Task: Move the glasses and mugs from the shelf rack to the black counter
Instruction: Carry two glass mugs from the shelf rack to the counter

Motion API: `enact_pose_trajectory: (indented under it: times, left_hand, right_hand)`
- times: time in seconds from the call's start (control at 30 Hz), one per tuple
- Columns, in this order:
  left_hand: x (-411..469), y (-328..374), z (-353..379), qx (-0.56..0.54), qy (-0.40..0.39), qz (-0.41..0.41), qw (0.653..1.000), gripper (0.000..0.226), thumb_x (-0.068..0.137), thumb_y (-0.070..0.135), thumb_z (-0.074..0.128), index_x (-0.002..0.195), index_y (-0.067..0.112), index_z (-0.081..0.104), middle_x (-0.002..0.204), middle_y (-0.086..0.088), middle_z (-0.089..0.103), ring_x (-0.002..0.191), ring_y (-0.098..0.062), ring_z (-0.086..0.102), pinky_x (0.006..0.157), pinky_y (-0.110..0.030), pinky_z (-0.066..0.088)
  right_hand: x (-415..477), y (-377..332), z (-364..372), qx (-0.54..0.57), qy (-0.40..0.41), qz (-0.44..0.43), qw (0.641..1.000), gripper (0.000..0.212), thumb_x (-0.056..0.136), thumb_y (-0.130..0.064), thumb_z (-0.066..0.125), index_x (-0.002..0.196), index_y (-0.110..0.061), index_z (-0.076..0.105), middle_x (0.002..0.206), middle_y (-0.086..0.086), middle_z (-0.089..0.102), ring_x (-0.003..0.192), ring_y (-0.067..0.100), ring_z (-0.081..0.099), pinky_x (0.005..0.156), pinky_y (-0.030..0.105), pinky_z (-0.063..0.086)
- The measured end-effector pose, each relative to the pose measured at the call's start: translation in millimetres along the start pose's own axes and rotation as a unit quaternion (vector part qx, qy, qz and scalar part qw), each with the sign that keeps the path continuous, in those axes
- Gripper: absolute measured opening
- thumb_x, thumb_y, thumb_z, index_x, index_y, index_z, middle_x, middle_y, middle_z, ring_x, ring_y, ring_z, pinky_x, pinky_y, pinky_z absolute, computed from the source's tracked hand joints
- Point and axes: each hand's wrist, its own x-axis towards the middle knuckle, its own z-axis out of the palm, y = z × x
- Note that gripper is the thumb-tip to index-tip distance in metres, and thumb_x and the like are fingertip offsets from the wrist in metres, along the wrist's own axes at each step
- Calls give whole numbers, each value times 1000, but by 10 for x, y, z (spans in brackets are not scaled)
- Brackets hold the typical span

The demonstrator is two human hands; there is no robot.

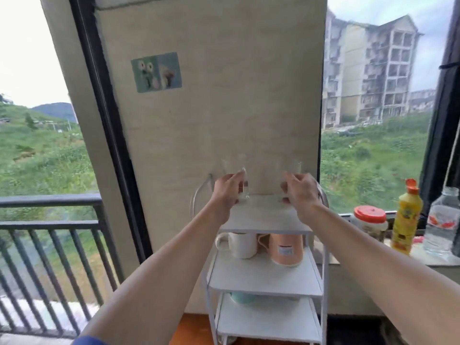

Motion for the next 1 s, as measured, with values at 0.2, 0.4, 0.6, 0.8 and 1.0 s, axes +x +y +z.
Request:
enact_pose_trajectory:
  times: [0.2,0.4,0.6,0.8,1.0]
  left_hand:
    - [215,-64,-38,-36,-30,-10,999,36,96,40,43,88,12,65,63,-5,61,61,-18,55,66,-32,35]
    - [16,-70,-231,-89,4,22,996,39,96,36,47,67,11,54,52,-4,45,37,-14,44,35,-15,33]
    - [-453,-60,-192,-178,19,31,983,43,92,38,52,56,21,37,41,8,32,38,-12,27,45,-27,21]
    - [-1199,-130,4,-207,-48,34,976,49,92,35,56,49,21,37,38,8,31,35,-11,27,43,-25,23]
    - [-2165,-625,670,-173,-174,-67,967,41,92,33,58,55,21,46,38,9,35,32,-9,31,45,-28,24]
  right_hand:
    - [-129,12,-26,50,4,-4,999,24,92,-30,56,77,-11,56,64,8,48,53,20,46,55,36,41]
    - [-568,-21,-180,52,22,-15,998,34,93,-31,56,64,-13,60,55,1,54,53,19,52,58,37,45]
    - [-1208,36,-580,81,71,-41,993,45,90,-26,57,46,-21,51,43,-5,49,46,13,49,49,28,39]
    - [-1875,430,-1412,69,113,24,991,41,88,-37,58,52,-20,51,52,0,52,43,9,53,46,26,39]
    - [-2587,998,-2552,21,204,82,975,53,90,-34,57,40,-19,45,41,-4,46,42,12,47,41,22,37]
